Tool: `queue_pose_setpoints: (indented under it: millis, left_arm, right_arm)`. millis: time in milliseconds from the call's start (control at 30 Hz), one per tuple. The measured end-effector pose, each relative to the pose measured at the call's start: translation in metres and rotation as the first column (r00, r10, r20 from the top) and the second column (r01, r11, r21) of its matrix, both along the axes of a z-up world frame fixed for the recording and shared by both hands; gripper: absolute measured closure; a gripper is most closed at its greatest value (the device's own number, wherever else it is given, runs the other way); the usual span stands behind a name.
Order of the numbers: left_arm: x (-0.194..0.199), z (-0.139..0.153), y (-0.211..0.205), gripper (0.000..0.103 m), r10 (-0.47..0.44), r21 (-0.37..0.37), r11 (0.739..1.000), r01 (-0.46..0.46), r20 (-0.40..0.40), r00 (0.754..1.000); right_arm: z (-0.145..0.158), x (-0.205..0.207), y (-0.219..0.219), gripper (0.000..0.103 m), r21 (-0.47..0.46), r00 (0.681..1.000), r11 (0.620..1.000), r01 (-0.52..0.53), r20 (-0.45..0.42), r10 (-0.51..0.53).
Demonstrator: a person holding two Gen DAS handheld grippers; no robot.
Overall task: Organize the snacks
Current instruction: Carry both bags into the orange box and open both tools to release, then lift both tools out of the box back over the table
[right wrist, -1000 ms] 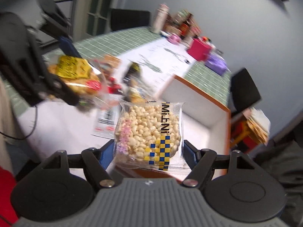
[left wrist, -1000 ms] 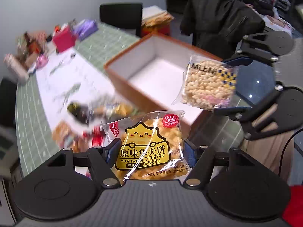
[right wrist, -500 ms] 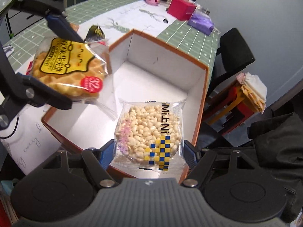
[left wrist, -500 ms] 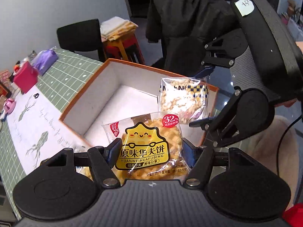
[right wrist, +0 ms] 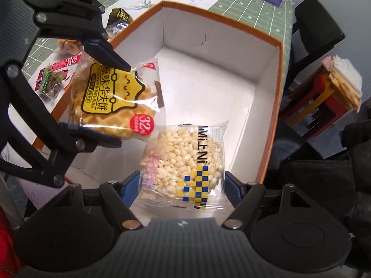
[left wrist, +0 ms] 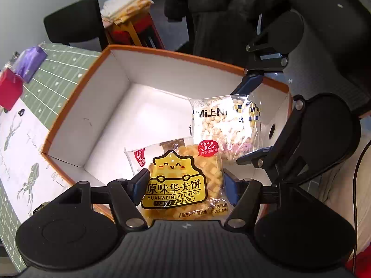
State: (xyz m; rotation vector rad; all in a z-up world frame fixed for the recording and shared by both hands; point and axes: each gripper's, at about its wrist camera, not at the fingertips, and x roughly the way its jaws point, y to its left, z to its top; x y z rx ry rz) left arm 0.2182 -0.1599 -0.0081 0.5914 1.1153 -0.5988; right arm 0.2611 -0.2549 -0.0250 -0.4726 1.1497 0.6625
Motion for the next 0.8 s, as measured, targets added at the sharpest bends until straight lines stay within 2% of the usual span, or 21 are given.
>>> queue_pose_setpoints:
  millis: [67, 333, 467, 600, 800]
  left_arm:
    - [0.006, -0.004, -0.002, 0.027, 0.009, 0.008, 1.0, -0.009, -0.026, 1.0]
    - [0.016, -0.006, -0.004, 0.027, 0.004, 0.0, 1.0, -0.004, -0.065, 0.998]
    - [0.018, -0.006, -0.001, 0.021, 0.014, -0.018, 1.0, -0.015, -0.062, 0.998]
    - [0.019, -0.004, 0.007, 0.015, 0.055, -0.055, 0.997, -0.061, -0.094, 0.994]
    - [0.016, 0.002, 0.009, 0.015, 0.076, -0.065, 0.994, -0.083, -0.098, 0.992]
  right_arm:
    - [-0.006, 0.004, 0.001, 0.03, -0.009, 0.999, 1.0, 0.002, -0.036, -0.003]
    - [-0.01, 0.006, 0.011, 0.03, -0.054, 0.998, 0.998, -0.045, -0.056, 0.042]
    - [-0.009, 0.004, 0.016, 0.027, -0.055, 0.998, 0.998, -0.043, -0.055, 0.04]
    - [-0.007, 0.002, 0.014, 0.024, -0.049, 0.998, 0.998, -0.036, -0.053, 0.033]
    - [-0.004, 0.002, 0.012, 0.02, -0.044, 0.999, 0.999, -0.027, -0.043, 0.025]
